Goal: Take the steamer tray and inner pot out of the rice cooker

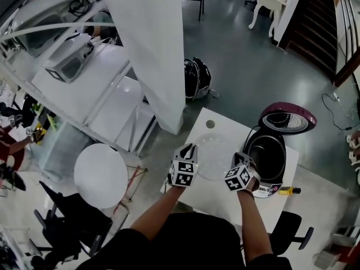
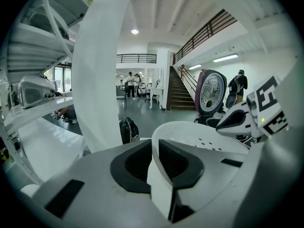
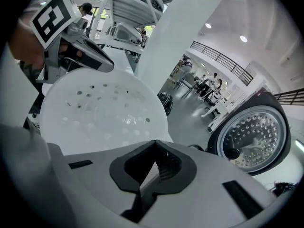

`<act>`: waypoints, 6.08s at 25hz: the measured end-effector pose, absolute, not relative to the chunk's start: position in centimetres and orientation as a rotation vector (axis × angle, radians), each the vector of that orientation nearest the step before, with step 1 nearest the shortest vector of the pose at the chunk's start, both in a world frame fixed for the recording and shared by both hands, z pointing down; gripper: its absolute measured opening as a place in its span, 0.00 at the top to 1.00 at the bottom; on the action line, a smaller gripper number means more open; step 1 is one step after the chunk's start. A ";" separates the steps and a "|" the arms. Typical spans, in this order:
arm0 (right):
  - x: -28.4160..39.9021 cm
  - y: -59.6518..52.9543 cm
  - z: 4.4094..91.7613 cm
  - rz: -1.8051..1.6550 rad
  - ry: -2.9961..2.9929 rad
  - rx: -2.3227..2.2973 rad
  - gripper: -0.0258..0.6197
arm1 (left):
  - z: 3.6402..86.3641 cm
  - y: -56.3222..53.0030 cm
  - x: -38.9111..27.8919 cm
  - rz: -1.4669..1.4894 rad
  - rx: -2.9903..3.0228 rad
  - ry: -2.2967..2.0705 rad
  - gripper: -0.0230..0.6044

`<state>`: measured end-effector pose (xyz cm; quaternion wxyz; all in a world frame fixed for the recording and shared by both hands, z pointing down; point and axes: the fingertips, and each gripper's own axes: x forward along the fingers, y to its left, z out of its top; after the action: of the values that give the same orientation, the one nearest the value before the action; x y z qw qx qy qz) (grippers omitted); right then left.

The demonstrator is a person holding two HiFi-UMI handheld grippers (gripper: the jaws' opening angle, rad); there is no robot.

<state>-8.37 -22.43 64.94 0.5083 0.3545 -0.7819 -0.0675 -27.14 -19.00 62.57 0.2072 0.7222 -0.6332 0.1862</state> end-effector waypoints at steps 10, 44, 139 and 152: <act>-10.1 -21.1 68.2 -0.101 -1.824 0.863 0.96 | 66.1 -18.7 -29.1 0.579 2.059 -1.683 0.89; -10.0 -15.3 74.2 0.111 -1.802 0.894 0.96 | 84.6 -18.0 -28.7 0.678 1.932 -1.454 0.92; 21.5 -31.9 71.4 0.181 -1.746 1.102 0.61 | 70.3 -31.6 0.4 0.920 2.129 -1.479 0.75; 21.6 -31.9 70.1 0.177 -1.762 1.117 0.64 | 69.3 -31.0 0.7 0.875 2.120 -1.487 0.83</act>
<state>21.59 -31.87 70.07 0.5003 0.4620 -0.7286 0.0732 0.68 -30.96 69.29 0.2026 0.7594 -0.5328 0.3136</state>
